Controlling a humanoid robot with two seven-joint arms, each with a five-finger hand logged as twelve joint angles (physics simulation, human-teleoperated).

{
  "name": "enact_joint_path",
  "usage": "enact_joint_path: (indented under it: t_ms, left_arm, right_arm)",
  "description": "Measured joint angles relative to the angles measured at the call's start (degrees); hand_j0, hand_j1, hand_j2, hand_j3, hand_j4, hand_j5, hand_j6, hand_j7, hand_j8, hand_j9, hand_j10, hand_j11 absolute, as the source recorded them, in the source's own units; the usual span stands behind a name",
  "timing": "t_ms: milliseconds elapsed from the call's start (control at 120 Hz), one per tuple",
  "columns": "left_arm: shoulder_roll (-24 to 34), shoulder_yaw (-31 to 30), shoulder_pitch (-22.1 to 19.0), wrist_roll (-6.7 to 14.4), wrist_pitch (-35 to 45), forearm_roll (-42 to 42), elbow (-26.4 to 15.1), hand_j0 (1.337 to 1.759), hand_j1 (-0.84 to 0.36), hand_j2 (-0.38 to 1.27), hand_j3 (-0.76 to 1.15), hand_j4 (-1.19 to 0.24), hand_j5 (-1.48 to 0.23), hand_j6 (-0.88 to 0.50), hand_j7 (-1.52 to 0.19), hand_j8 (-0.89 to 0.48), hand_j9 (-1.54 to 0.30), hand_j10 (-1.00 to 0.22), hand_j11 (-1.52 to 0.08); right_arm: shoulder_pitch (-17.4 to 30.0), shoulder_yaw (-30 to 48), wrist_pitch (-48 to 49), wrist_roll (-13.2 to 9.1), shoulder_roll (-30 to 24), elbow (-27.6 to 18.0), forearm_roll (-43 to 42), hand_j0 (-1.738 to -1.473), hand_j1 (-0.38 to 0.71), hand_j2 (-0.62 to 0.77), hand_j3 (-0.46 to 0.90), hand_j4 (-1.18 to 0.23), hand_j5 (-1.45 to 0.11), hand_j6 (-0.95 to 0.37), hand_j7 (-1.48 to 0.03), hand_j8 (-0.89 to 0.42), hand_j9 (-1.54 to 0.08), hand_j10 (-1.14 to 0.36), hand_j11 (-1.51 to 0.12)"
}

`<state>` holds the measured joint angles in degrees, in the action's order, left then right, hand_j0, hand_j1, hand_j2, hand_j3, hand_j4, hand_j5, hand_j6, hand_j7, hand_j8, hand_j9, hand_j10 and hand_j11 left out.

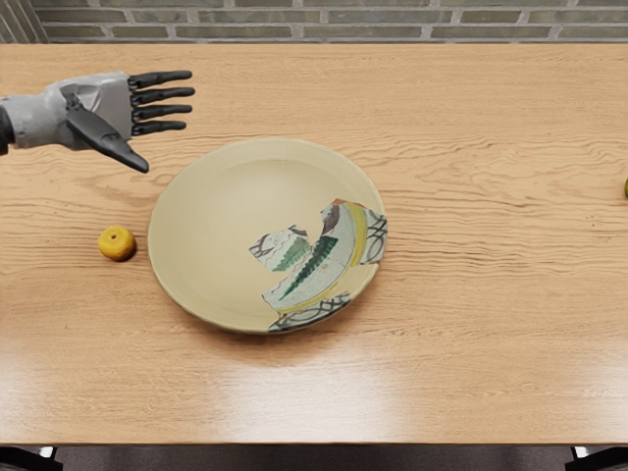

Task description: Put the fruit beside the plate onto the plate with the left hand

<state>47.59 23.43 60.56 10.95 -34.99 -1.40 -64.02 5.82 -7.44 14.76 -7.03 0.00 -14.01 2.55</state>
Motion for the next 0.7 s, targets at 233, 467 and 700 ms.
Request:
enact_joint_path:
  t_ms: [233, 467, 700]
  left_arm:
    - [2.57, -0.39, 2.42, 7.59, -0.03, -7.17, -0.03, 1.658, 0.34, 0.00, 0.00, 0.00, -0.01, 0.00, -0.01, 0.00, -0.01, 0.00, -0.01]
    - [0.46, -5.05, 8.27, 10.16, 10.93, -31.33, -0.08, 1.658, 0.34, 0.00, 0.00, -0.01, -0.01, -0.01, -0.01, -0.01, -0.01, -0.01, -0.01]
    - [1.95, -18.92, 7.44, 4.73, 32.39, -37.97, -6.71, 1.658, 0.33, 0.00, 0.00, -0.02, -0.02, -0.02, -0.02, -0.02, -0.02, -0.02, -0.02]
  right_arm:
    - [-0.06, 0.17, -0.05, 0.00, 0.00, 0.78, 0.15, -1.658, -0.33, 0.00, 0.00, -0.02, -0.02, -0.02, -0.02, -0.02, -0.02, -0.02, -0.02]
    - [-0.10, 0.23, -0.06, 0.00, 0.00, 0.98, 0.17, -1.658, -0.33, 0.00, 0.00, -0.02, -0.02, -0.02, -0.02, -0.02, -0.02, -0.02, -0.02]
    - [-0.10, 0.23, -0.05, 0.00, 0.00, 1.00, 0.18, -1.658, -0.33, 0.00, 0.00, -0.02, -0.02, -0.02, -0.02, -0.02, -0.02, -0.02, -0.02]
